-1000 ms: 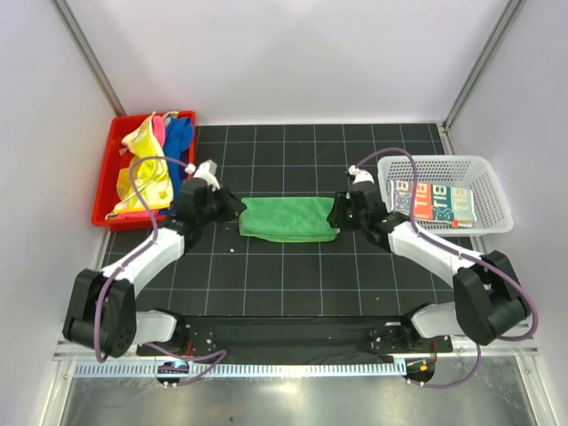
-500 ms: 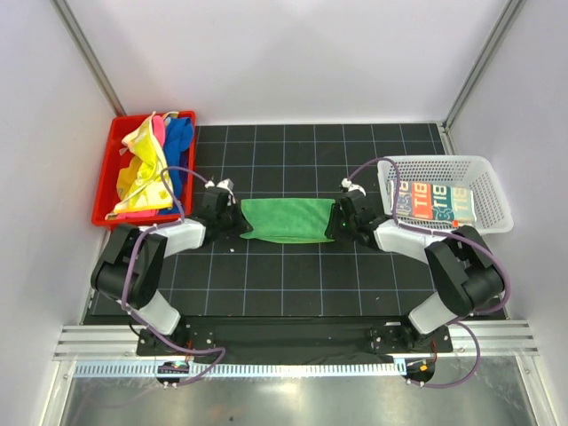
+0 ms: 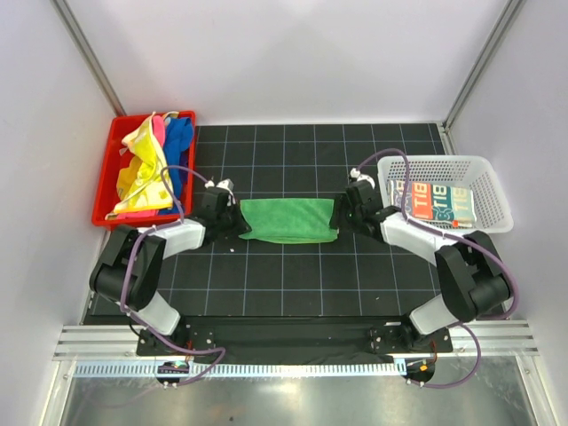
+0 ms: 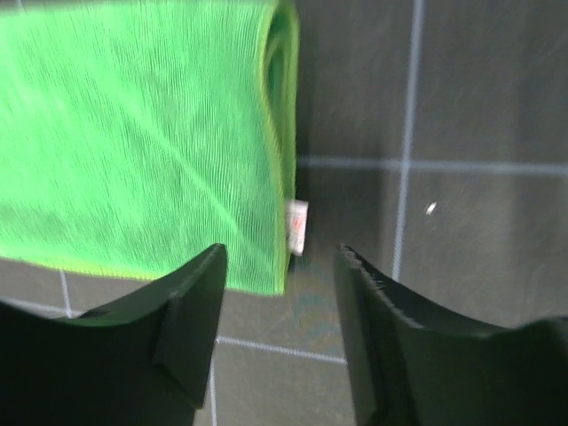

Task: Fold and stack the towels
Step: Smooth out wrinkles on the folded towel, then neatly place the folded towel into the bin

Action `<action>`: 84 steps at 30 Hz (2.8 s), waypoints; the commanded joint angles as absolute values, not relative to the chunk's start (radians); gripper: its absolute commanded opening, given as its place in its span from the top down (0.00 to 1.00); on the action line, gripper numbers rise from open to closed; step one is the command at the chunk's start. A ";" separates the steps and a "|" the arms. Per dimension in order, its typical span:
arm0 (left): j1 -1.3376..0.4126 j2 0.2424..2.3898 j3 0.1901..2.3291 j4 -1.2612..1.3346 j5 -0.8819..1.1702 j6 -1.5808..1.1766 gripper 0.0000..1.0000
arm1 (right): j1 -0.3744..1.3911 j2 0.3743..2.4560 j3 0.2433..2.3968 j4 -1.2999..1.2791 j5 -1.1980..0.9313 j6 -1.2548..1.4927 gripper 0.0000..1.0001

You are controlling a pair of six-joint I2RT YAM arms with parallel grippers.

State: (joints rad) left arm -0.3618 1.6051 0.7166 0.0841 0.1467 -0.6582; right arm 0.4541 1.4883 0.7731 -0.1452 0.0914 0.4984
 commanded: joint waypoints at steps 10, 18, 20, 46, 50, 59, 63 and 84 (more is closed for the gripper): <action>-0.360 1.571 0.733 0.003 0.115 -0.606 1.00 | 0.448 1.715 1.000 -0.159 0.090 0.469 0.30; -0.359 1.560 0.719 0.003 0.117 -0.606 1.00 | 0.529 1.801 1.048 -0.218 0.221 0.497 0.40; -0.360 1.557 0.718 0.003 0.114 -0.604 1.00 | 0.546 1.804 1.042 -0.216 0.233 0.509 0.42; -0.455 1.125 0.562 -0.011 0.153 -0.679 0.84 | 0.580 1.579 1.164 -0.534 0.543 0.278 0.99; -0.512 1.051 0.519 -0.008 0.170 -0.683 0.84 | 0.569 1.523 1.235 -0.627 0.635 0.226 0.99; -0.572 0.971 0.451 0.023 0.133 -0.675 0.85 | 0.402 1.456 1.347 -0.643 0.624 0.107 0.99; -0.578 0.977 0.422 0.048 0.146 -0.676 0.86 | 0.321 1.443 1.329 -0.600 0.612 0.023 0.99; -0.657 0.888 0.373 0.040 0.109 -0.661 0.87 | 0.026 1.471 1.158 -0.249 0.618 -0.202 0.99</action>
State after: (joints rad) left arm -0.6464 0.9192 0.3779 0.0090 0.1345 -0.6735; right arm 0.0555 1.4773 1.1748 -0.3779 0.5819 -0.1440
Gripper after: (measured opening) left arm 0.132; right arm 0.176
